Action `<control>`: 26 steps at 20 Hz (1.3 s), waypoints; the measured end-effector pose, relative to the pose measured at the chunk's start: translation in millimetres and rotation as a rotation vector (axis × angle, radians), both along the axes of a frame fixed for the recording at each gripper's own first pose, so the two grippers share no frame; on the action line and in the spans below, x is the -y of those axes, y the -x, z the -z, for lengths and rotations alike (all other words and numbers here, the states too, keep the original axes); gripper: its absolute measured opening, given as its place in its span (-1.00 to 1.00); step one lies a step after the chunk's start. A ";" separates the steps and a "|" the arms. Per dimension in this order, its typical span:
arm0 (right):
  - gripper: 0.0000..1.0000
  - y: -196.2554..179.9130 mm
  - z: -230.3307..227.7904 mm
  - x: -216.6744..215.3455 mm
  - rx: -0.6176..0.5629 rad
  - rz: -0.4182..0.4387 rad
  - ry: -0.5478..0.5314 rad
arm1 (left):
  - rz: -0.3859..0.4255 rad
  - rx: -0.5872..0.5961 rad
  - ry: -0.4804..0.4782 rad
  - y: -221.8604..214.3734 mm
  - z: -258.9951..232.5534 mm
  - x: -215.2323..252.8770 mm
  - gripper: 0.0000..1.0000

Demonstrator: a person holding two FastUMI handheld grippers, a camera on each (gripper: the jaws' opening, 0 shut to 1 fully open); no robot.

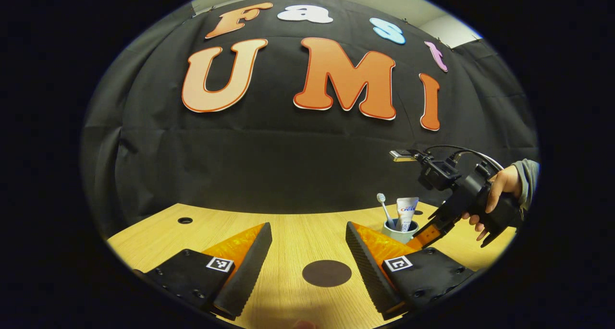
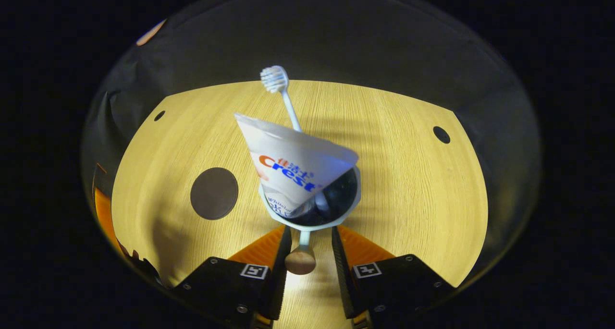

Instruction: Put the toothbrush and toothpaste on the desktop into the cup, then pick up the cup and place it on the coaster on the desktop.

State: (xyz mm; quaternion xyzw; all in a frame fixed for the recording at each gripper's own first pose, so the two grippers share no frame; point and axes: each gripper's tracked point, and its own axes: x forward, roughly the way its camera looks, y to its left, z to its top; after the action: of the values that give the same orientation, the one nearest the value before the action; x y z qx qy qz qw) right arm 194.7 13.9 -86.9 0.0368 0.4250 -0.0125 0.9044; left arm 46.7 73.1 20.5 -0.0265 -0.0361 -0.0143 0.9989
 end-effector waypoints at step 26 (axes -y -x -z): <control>-0.55 -15.7 -7.5 -1.5 0.146 -0.194 -0.026 | -0.145 0.099 -0.026 16.3 -22.9 -43.5 0.96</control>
State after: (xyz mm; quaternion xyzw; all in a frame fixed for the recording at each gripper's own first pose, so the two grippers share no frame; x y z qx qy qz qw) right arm 210.4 15.5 -79.3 0.0080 0.3597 0.0831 0.9293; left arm 30.4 116.6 43.4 -0.0099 -0.0870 0.0563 0.9946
